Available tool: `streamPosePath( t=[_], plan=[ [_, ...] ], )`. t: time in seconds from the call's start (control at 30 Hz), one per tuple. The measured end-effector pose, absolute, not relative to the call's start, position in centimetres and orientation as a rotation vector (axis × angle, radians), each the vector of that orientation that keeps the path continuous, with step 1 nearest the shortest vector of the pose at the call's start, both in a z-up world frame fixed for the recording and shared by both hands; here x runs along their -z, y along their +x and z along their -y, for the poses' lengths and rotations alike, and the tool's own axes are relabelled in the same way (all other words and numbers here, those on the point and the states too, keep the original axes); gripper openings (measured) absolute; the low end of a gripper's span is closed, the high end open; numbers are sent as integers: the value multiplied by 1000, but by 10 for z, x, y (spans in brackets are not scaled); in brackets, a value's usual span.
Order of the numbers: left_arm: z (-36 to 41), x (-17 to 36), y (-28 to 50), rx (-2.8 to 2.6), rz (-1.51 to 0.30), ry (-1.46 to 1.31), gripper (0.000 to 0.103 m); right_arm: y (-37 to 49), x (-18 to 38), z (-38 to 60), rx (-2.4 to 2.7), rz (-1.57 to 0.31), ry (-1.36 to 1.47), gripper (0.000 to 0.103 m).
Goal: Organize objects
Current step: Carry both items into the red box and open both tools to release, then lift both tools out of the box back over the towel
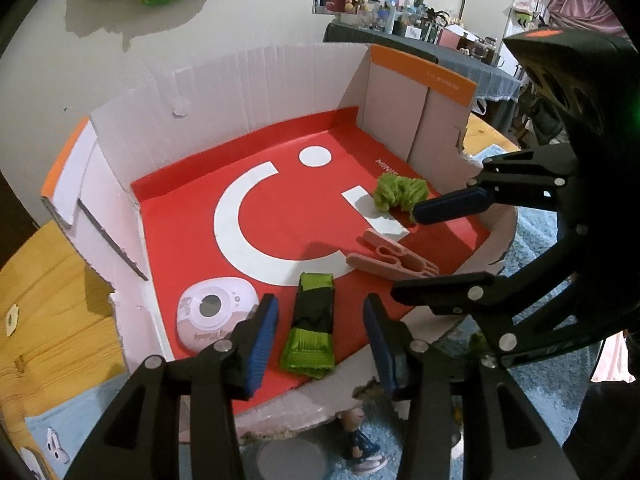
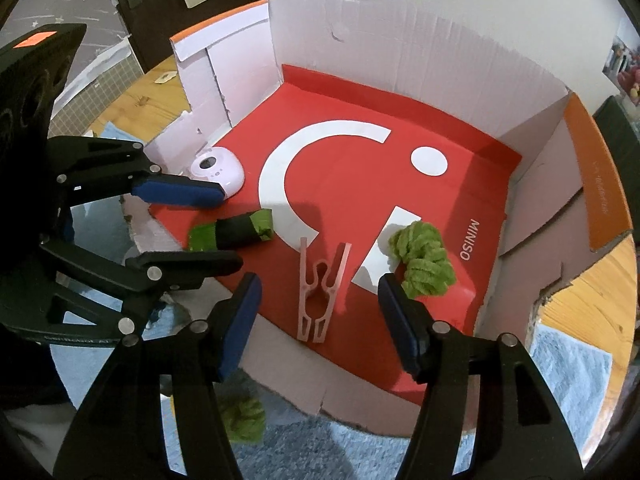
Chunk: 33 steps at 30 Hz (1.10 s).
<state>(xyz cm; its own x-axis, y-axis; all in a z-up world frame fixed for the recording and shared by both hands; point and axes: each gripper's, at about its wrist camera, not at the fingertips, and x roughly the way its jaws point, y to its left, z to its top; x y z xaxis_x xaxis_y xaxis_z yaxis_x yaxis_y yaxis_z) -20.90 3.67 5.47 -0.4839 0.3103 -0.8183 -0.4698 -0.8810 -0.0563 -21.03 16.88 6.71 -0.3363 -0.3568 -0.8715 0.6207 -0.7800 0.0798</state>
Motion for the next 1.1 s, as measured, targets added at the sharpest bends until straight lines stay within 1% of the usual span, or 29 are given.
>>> streamPosePath(
  t=[0.07, 0.1, 0.17, 0.33, 0.4, 0.43, 0.47, 0.67, 0.77, 0.8, 0.87, 0.9, 0.97, 1.1],
  plan=[
    [-35, -60, -205, -2379, -240, -1234, 53, -210, -68, -167, 2142, -355, 1290, 60],
    [-34, -63, -203, -2393, -238, -1221, 54, -208, -71, -167, 2149, -354, 1283, 61],
    [-31, -70, -199, -2420, -233, -1198, 58, -205, -77, -169, 2168, -351, 1263, 68],
    [-26, -88, -187, -2471, -222, -1140, 61, -196, -93, -176, 2212, -330, 1222, 69],
    [-24, -95, -181, -2488, -219, -1118, 64, -192, -99, -179, 2228, -320, 1205, 70],
    [-22, -99, -178, -2496, -216, -1107, 68, -188, -104, -181, 2242, -315, 1190, 73],
    [-21, -102, -174, -2504, -213, -1093, 69, -186, -107, -182, 2254, -311, 1179, 76],
    [-13, -121, -153, -2554, -192, -1029, 72, -168, -131, -193, 2315, -258, 1108, 79],
    [-9, -130, -142, -2585, -173, -984, 82, -160, -141, -198, 2347, -234, 1076, 81],
    [-7, -134, -138, -2597, -166, -968, 82, -157, -144, -200, 2355, -229, 1065, 82],
    [-5, -140, -131, -2619, -153, -944, 82, -150, -150, -203, 2382, -211, 1040, 85],
    [-3, -143, -127, -2628, -142, -933, 83, -146, -153, -205, 2397, -202, 1027, 86],
    [0, -147, -121, -2646, -119, -910, 89, -139, -158, -208, 2422, -188, 1002, 86],
    [2, -153, -106, -2693, -104, -859, 90, -124, -165, -212, 2461, -169, 959, 88]
  ],
)
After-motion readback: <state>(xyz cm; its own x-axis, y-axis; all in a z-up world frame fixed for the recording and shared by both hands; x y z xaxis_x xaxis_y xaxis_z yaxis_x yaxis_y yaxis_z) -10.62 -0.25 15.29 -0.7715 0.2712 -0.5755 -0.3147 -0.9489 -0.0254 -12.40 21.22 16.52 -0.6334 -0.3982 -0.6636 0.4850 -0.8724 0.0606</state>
